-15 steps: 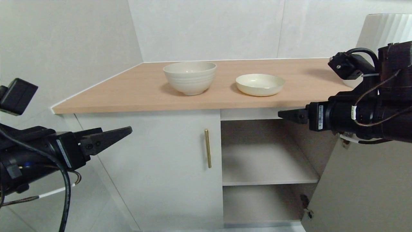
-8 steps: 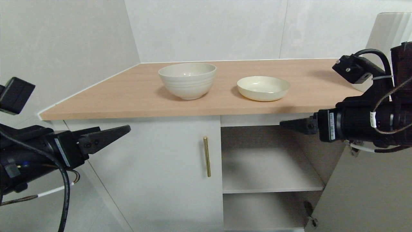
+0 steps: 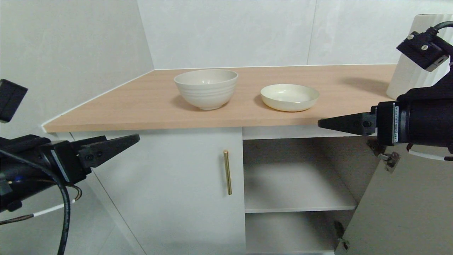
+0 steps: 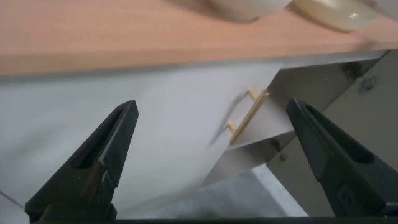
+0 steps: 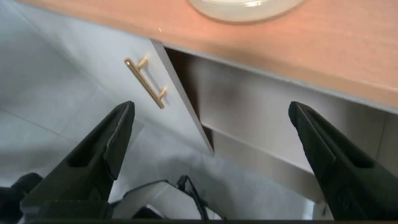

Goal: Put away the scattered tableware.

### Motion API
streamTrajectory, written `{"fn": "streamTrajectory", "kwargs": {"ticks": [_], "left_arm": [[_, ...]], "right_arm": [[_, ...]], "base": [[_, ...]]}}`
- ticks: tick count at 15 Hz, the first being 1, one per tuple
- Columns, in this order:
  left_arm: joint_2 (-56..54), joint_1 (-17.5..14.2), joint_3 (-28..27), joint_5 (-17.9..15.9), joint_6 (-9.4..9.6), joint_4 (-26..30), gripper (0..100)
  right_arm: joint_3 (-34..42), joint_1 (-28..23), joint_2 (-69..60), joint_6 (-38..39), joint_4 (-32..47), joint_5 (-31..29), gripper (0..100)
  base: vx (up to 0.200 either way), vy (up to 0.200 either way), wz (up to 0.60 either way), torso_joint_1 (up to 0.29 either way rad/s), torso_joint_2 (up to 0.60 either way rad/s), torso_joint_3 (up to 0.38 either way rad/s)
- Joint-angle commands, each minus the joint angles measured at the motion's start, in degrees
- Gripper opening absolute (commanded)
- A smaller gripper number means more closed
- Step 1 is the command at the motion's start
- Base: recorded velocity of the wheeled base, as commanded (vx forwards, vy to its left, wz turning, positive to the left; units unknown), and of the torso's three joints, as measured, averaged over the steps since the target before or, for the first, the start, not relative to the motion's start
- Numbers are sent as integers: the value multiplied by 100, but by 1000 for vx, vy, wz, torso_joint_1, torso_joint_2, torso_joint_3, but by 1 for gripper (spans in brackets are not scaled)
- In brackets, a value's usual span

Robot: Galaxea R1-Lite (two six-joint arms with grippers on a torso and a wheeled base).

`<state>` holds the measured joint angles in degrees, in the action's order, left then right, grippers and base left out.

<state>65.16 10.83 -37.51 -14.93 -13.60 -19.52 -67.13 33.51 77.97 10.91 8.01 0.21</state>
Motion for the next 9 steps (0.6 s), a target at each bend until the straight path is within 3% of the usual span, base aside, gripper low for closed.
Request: {"fn": "streamTrajectory", "kwargs": {"ticks": [1,4,7,9], "left_arm": [[-249,16,-46,-18,-2,36,100],[-364,34,-90,-27,-2,88,100],[-460,86,-125,-27,-2,80,100],[-425,86,-134,-27,-2,88,100]], "right_arm": [[-1,-90,69,-10,-19,-3,100],[-1,-117,166,-10,-45,-12,100],[7,-117,157,-19,-45,-12,100],[7,-117,157,-19,-45,-12,100]], "base": [[0,0,0,0,0,0],[0,0,0,12,-46,-37],[0,0,0,51,-227,-247],[0,0,0,188,-473,-300]]}}
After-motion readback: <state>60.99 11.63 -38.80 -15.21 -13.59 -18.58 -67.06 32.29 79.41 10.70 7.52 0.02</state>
